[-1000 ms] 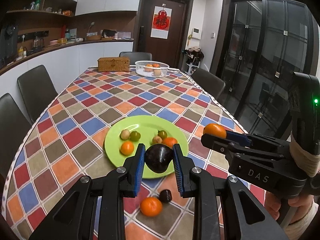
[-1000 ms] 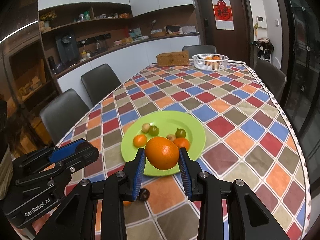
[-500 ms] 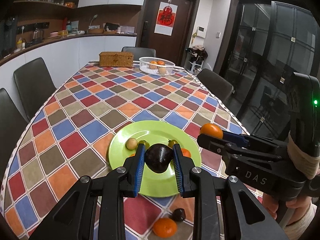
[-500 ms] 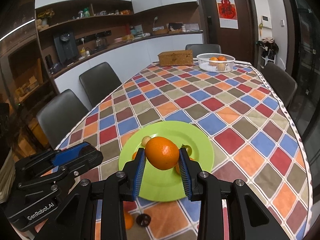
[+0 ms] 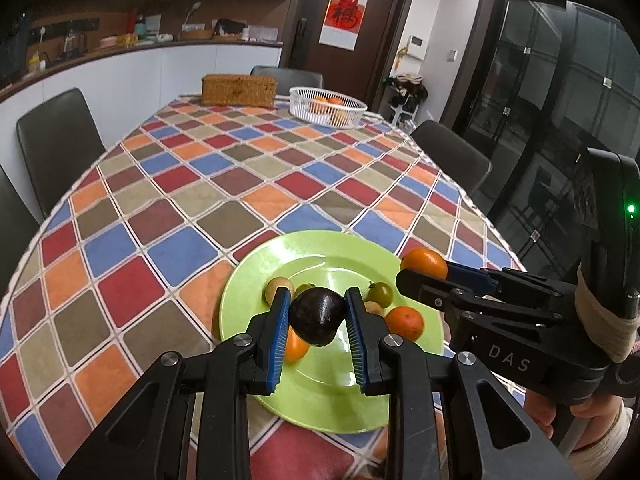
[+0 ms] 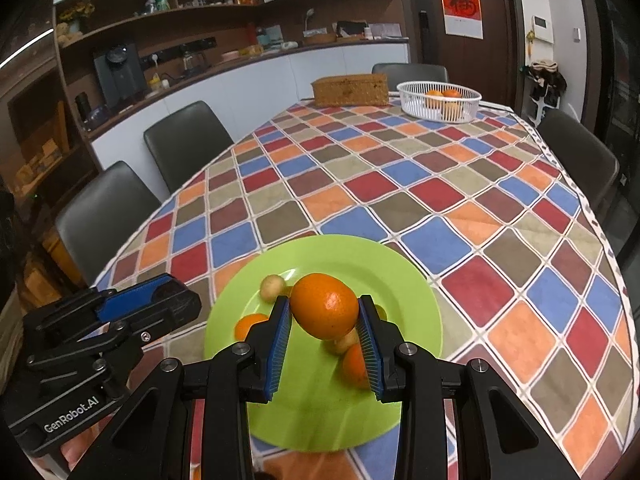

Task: Organize fruits
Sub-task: 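Carry the plum and orange onto the green plate and open both tools, then withdraw both open tools from the plate toward the last orange and plum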

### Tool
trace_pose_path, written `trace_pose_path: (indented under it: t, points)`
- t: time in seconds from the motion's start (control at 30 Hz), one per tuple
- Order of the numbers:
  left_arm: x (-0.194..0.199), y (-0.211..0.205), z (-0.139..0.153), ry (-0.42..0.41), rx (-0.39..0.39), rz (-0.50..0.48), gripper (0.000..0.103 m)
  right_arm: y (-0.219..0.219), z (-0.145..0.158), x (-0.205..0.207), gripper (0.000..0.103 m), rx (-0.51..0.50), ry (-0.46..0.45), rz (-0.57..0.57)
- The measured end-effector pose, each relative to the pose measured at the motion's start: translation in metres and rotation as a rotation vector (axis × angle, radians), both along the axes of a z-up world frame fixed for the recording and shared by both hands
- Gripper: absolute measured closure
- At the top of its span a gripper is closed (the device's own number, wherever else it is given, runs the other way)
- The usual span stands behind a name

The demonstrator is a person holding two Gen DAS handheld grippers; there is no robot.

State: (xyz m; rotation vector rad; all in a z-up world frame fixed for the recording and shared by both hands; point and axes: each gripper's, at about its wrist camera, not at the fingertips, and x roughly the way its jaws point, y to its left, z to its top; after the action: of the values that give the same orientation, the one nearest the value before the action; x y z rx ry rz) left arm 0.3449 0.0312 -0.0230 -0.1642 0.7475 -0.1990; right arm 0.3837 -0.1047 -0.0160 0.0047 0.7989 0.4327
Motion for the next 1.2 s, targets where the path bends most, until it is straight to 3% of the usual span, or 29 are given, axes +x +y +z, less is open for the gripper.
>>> trace_pose_path:
  t: [0.37,0.67,1.0,1.2]
  points:
    - [0.032,0.006,-0.032,0.108,-0.053,-0.026,0.075,0.007,-0.031,0.035,0.068,-0.024,0.068,-0.006]
    - [0.044,0.003,-0.04,0.147,-0.052,-0.046,0.075,0.005,-0.044,0.048,0.068,-0.015,0.102,-0.018]
    - [0.029,0.002,-0.025,0.106,0.0,-0.042,0.067,-0.006,-0.029,0.035,0.063,-0.007,0.068,-0.04]
    - [0.002,-0.001,-0.004,0.048,0.045,-0.032,0.061,-0.012,-0.007,0.008,0.063,-0.021,-0.009,-0.04]
